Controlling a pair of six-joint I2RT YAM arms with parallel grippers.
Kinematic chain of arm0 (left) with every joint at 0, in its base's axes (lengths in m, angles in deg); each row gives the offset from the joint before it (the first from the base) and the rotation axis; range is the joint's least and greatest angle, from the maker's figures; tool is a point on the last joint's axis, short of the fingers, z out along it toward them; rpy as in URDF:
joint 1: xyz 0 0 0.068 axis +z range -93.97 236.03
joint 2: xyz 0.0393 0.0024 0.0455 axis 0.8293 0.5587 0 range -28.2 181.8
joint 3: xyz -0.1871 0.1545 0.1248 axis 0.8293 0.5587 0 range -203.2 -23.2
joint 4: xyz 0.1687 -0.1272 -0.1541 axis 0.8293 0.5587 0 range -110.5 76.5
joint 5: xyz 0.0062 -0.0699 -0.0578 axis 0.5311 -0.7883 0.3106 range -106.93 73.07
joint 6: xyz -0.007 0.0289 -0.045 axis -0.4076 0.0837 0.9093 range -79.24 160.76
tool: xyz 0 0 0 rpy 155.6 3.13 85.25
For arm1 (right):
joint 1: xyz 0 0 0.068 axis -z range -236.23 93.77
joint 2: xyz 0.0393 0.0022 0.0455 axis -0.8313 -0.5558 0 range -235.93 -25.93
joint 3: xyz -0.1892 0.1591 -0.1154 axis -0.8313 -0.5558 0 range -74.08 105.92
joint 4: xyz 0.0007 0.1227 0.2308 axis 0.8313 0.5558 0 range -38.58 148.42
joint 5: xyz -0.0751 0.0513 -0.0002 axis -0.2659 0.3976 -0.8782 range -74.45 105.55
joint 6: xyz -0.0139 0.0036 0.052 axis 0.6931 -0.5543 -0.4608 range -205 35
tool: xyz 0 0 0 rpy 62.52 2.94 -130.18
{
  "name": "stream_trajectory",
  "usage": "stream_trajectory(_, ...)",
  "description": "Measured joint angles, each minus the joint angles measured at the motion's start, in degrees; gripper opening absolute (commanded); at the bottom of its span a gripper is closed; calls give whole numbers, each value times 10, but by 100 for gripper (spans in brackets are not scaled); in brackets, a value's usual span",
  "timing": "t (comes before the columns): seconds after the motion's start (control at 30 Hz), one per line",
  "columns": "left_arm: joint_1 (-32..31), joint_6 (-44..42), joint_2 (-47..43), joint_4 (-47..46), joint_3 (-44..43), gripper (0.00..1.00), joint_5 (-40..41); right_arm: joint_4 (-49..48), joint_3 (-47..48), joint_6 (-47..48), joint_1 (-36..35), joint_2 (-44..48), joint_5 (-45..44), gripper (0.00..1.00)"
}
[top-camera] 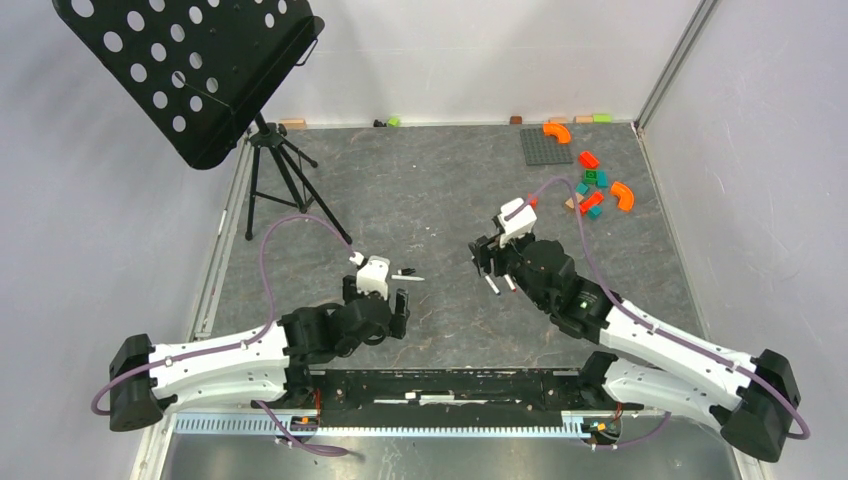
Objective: Insert the pens into the pen caps
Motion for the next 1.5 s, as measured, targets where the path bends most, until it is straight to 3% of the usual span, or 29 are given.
stream_trajectory(0.33,0,23,-28,98,-48,89,41,-5,-59,47,1,-2,133,70)
stream_trajectory(0.6,0,39,-64,190,-93,84,58,-23,-26,97,1,-137,294,68)
stream_trajectory(0.77,0,35,-87,202,-92,84,58,-25,19,98,1,-213,314,67)
stream_trajectory(0.87,0,16,-81,181,-92,93,64,-33,23,72,1,-218,294,68)
stream_trajectory(0.93,2,-6,-64,151,-92,95,71,-47,10,46,1,-206,278,68)
stream_trajectory(1.03,22,-43,-23,99,-89,90,63,-67,-50,2,1,-148,252,68)
stream_trajectory(1.13,104,-85,39,42,-89,87,-1,-70,-124,-40,1,-72,233,69)
stream_trajectory(1.27,207,-131,127,-25,-89,91,-105,-51,-200,-83,1,37,219,70)
stream_trajectory(1.5,267,-181,262,-138,-94,91,-215,-24,-227,-117,1,164,221,70)
